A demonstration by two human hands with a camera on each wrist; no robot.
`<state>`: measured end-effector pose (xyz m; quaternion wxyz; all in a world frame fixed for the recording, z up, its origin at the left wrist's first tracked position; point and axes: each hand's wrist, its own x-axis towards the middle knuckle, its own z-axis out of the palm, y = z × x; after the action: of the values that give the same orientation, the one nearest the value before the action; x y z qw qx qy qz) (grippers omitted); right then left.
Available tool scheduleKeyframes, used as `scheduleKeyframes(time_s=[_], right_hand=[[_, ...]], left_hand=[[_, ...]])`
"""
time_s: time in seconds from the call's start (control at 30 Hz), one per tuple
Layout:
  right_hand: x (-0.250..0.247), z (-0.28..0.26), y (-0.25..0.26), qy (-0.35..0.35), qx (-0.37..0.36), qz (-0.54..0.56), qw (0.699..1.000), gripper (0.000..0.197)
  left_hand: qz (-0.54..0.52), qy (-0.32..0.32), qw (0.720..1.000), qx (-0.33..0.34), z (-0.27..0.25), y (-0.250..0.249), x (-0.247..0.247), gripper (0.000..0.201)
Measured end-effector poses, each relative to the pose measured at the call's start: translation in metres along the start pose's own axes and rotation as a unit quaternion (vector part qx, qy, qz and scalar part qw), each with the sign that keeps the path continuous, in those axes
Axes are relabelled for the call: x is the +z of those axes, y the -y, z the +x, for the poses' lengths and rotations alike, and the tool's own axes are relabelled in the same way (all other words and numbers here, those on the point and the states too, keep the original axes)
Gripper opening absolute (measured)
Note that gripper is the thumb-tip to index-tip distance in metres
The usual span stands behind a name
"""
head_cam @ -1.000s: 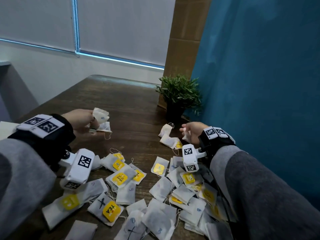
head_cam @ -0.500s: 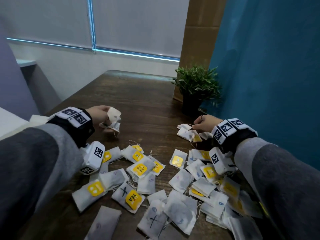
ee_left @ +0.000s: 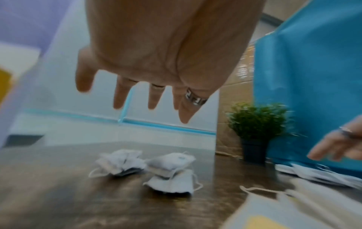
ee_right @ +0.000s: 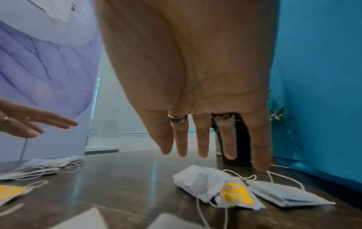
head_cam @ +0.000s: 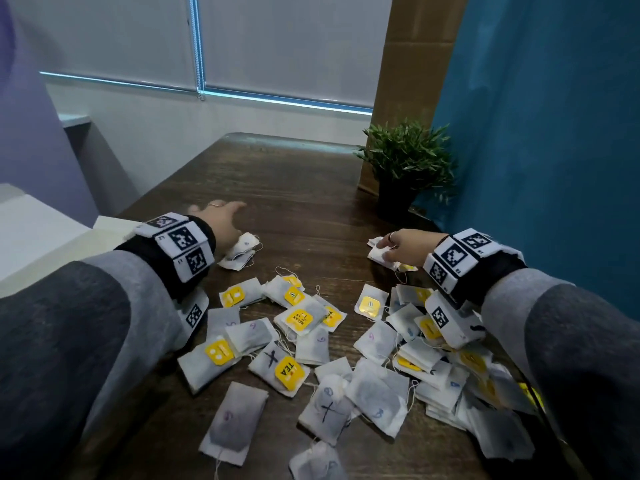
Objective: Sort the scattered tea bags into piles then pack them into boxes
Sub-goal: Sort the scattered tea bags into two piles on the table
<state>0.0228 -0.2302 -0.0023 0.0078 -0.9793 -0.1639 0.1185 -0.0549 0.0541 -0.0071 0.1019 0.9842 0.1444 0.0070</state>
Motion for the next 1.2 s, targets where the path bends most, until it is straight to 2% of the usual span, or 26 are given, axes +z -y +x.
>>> scheduleKeyframes(time_s=[0.1,0.17,0.23,0.33,0.43,0.53,0.6,0.63,0.7,0.77,0.83,0.9,1.0,1.1,1.2], right_hand=[[0.008,-0.019,0.016,0.044,-0.039,-0.035,0.998,0.045],[0.014,-0.031,0.026,0.077,-0.052,-0.064,0.994,0.047],[0.019,-0.044,0.034,0.106,-0.056,-0.091,0.989,0.051],[0.025,-0.062,0.042,0.138,-0.057,-0.121,0.981,0.06],[0.028,-0.084,0.048,0.165,-0.079,-0.119,0.976,0.059],[0.024,-0.106,0.052,0.196,-0.112,-0.072,0.972,0.047],[0.019,-0.115,0.045,0.211,-0.114,-0.002,0.971,0.041],[0.014,-0.117,0.038,0.199,-0.107,0.029,0.974,0.04],[0.001,-0.118,0.022,0.13,-0.08,0.05,0.987,0.039],[-0.01,-0.113,0.003,0.039,-0.034,0.044,0.998,0.038],[-0.013,-0.108,-0.016,-0.009,0.022,0.016,1.0,0.037],[-0.006,-0.103,-0.032,0.009,0.064,-0.059,0.996,0.036],[0.015,-0.102,-0.038,0.075,0.089,-0.159,0.98,0.04],[0.029,-0.102,-0.031,0.1,0.077,-0.172,0.977,0.04],[0.025,-0.103,-0.026,0.095,0.026,-0.116,0.988,0.036]], left_hand=[[0.008,0.109,0.993,0.049,-0.035,-0.019,-0.001,0.053],[-0.006,0.184,0.982,0.051,-0.056,-0.03,-0.001,0.059],[0.012,0.224,0.973,0.059,-0.07,-0.037,0.002,0.062],[0.093,0.218,0.966,0.102,-0.085,-0.045,0.012,0.055],[0.128,0.216,0.957,0.146,-0.102,-0.05,0.021,0.055],[0.096,0.242,0.951,0.166,-0.116,-0.049,0.021,0.053],[0.041,0.265,0.95,0.157,-0.121,-0.046,0.013,0.05],[0.009,0.267,0.952,0.149,-0.122,-0.044,0.008,0.05],[-0.031,0.244,0.96,0.133,-0.116,-0.043,0.001,0.053],[-0.028,0.209,0.97,0.124,-0.106,-0.046,-0.001,0.057],[0.001,0.189,0.974,0.126,-0.099,-0.056,0.003,0.058],[0.052,0.201,0.969,0.133,-0.097,-0.068,0.009,0.057],[0.098,0.235,0.956,0.148,-0.102,-0.081,0.015,0.056],[0.115,0.244,0.945,0.185,-0.11,-0.082,0.012,0.054],[0.105,0.258,0.936,0.213,-0.114,-0.073,0.006,0.043]])
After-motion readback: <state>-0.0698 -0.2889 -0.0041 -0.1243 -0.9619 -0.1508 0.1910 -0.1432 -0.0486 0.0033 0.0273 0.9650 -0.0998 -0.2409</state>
